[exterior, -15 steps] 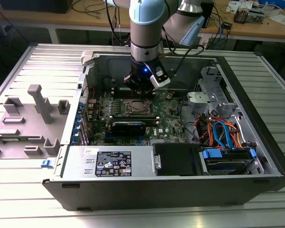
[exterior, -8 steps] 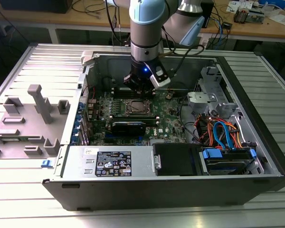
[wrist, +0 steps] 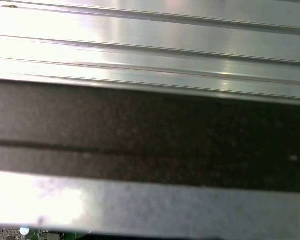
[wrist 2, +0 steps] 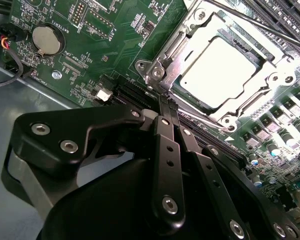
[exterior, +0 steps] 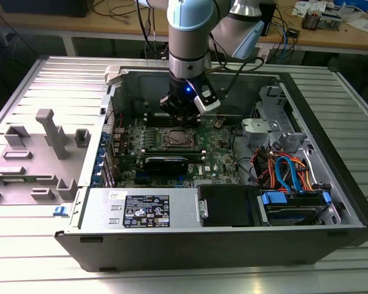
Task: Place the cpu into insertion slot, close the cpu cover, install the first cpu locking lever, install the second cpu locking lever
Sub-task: 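Install the first cpu locking lever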
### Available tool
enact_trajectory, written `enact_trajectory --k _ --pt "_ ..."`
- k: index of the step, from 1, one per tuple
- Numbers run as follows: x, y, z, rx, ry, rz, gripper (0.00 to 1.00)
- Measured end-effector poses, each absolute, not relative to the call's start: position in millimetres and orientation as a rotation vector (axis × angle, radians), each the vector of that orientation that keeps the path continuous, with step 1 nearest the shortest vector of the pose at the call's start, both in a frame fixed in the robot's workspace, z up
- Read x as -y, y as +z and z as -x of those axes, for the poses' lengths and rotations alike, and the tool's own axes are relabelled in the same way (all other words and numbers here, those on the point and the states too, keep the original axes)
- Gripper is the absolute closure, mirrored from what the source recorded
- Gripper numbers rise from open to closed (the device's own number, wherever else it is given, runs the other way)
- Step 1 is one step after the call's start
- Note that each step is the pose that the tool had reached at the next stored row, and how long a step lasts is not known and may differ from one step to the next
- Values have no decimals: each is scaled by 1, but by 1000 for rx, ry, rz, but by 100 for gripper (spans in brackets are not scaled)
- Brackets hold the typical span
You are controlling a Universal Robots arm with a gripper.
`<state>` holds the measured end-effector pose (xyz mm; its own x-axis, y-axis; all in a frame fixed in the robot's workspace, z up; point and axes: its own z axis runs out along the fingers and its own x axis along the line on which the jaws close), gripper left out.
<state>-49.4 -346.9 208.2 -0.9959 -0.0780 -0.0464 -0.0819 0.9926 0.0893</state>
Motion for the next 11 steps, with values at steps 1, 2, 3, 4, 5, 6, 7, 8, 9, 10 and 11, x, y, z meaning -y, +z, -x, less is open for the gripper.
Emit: enact_trajectory --k 1,2,3,4,5,6,7,8,9,10,11 --pt "347 208 49 -3093 141 124 89" --pt "347 208 49 -3093 141 125 89" --pt "347 208 48 -3093 141 124 89" --pt "347 208 47 -3093 141 124 89" --pt "347 208 47 -3093 141 124 89" --pt "347 208 47 -3093 141 124 89" --pt "347 208 47 -3093 141 124 89" --pt "347 208 47 -3093 141 124 89" --pt "347 208 47 -3093 141 124 89" --pt "347 208 47 -3093 141 124 89" --pt "347 208 47 -3093 141 124 89"
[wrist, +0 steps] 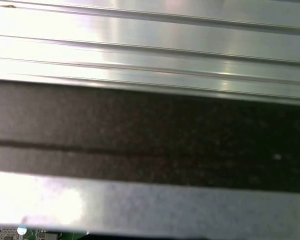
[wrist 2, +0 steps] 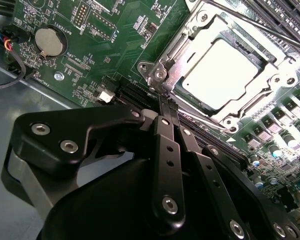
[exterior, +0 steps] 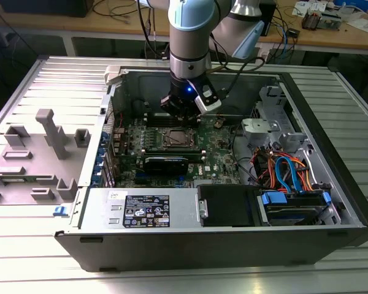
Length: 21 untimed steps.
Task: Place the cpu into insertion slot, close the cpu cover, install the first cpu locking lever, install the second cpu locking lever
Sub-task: 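Install the first cpu locking lever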
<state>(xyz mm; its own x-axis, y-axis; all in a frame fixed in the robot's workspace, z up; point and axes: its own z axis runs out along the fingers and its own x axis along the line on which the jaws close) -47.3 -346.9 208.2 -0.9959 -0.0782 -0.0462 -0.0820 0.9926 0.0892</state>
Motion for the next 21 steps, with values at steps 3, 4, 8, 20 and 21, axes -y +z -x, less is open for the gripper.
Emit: enact_trajectory --k 3,4,8,20,21 --pt "347 208 47 -3093 142 124 89" --pt "348 208 47 -3093 141 124 89" --pt "349 208 47 -3093 141 124 89" --pt "352 205 45 -3093 138 124 89" --pt "352 205 45 -3094 137 124 89"
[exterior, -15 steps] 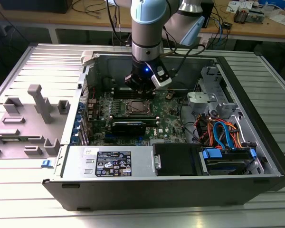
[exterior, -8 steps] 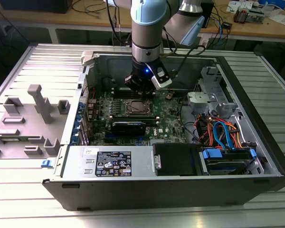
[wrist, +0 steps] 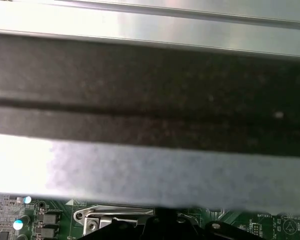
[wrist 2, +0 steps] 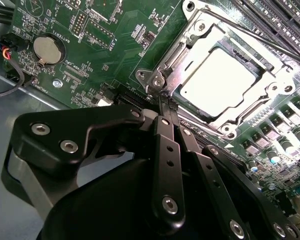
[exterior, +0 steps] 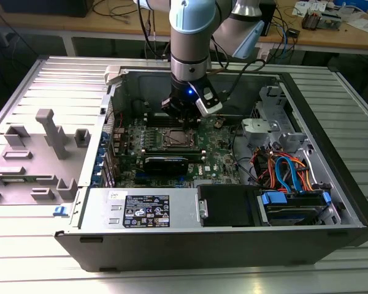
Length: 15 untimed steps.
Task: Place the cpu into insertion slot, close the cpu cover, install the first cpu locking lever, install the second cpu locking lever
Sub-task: 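Install the first cpu locking lever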
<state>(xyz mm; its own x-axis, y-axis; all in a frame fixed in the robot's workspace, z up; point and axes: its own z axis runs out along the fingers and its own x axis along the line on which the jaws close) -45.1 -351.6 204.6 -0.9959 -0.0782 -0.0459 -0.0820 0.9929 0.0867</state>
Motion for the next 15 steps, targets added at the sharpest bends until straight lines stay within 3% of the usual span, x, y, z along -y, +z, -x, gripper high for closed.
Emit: enact_trajectory --k 15 --pt "356 202 45 -3094 137 124 89"
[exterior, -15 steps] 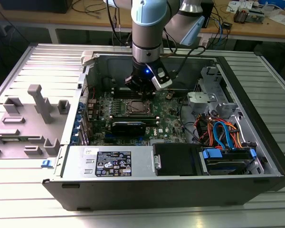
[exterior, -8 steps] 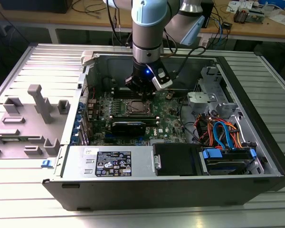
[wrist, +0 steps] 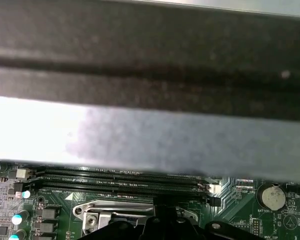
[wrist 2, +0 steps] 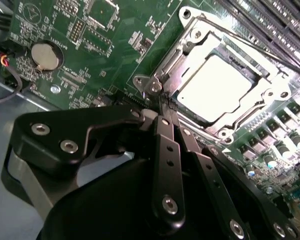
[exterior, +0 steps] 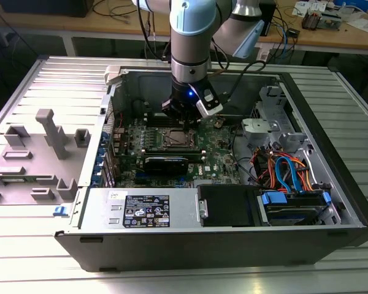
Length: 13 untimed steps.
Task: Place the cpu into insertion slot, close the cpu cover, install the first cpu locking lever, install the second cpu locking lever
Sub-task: 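Install the first cpu locking lever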
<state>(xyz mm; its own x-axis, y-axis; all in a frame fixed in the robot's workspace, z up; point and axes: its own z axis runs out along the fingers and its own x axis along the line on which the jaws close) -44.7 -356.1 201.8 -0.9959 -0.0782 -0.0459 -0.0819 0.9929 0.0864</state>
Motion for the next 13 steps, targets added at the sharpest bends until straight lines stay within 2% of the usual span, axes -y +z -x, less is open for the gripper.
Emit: enact_trajectory --k 5,9,13 --pt "356 201 45 -3093 142 124 89" --pt "355 201 45 -3087 210 123 89" --pt "355 203 45 -3086 223 122 89"
